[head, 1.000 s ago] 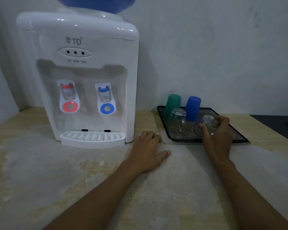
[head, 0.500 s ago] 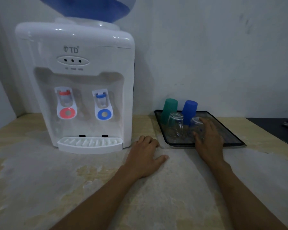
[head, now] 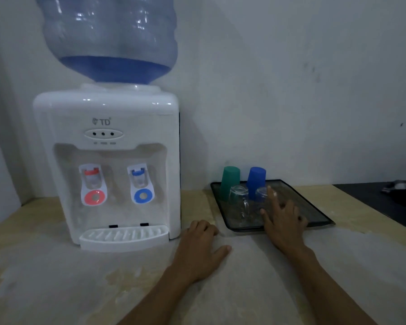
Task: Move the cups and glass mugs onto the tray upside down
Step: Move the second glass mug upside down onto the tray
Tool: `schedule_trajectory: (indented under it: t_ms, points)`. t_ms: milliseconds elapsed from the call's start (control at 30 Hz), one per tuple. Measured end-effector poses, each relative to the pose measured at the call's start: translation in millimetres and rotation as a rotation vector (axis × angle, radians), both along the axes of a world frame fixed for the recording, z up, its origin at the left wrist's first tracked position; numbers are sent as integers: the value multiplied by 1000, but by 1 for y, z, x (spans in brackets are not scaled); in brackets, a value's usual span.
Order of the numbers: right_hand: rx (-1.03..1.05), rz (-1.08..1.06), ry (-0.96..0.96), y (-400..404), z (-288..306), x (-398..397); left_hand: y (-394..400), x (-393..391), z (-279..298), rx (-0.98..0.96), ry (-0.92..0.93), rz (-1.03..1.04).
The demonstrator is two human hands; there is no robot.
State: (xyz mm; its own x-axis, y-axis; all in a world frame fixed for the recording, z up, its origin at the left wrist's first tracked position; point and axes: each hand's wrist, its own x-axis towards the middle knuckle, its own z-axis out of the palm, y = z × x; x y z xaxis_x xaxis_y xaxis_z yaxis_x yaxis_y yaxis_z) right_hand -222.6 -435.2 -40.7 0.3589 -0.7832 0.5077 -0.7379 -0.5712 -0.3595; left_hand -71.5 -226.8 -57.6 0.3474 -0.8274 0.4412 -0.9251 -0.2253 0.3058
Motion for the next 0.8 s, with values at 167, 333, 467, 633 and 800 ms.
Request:
schedule_trajectory:
  t_ms: [167, 333, 467, 633, 800]
  points:
    - [9, -21, 2, -3, 0, 3, 1, -1, -1, 10, -14, 5]
    - [-7, -7, 33, -5, -2, 3, -1, -1, -3, -4, -26, 8]
    - [-1, 34, 5, -4, -2, 2, -2, 0, -4, -15, -37, 8]
    - [-7, 42, -18, -1, -1, 1, -2, 1, -4, -21, -46, 3]
    - [-23, 69, -137, 1, -2, 1, -3, 1, -5, -27, -40, 0]
